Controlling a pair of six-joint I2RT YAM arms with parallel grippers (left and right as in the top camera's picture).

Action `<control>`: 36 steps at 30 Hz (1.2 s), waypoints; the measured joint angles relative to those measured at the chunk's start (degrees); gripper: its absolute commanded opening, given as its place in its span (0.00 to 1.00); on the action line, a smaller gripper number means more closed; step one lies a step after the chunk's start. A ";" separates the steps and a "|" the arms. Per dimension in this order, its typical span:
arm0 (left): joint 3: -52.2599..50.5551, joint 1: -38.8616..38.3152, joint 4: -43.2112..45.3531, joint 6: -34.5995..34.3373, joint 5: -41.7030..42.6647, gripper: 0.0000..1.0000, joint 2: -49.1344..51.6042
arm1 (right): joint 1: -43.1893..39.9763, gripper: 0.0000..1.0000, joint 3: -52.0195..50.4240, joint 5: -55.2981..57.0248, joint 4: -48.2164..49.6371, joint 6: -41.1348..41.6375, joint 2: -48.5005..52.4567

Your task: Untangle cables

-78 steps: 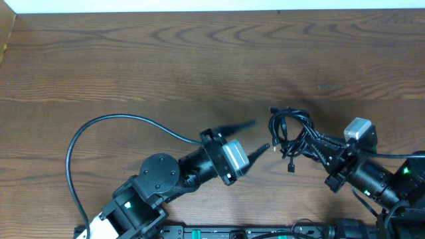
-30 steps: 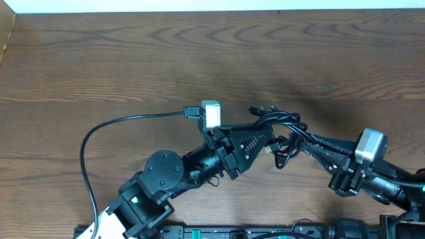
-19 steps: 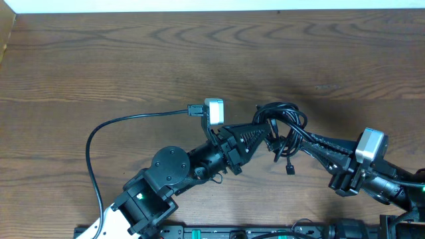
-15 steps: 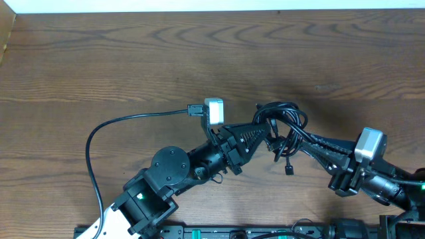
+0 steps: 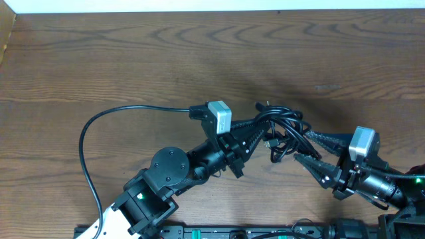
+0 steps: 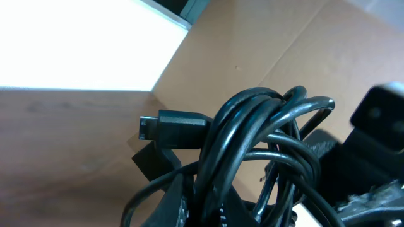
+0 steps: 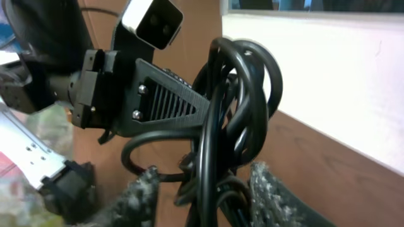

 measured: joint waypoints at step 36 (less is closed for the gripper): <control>0.02 -0.70 -6.40 -6.16 -9.66 0.08 0.00 | 0.00 0.01 0.00 3.65 -2.86 -4.00 0.02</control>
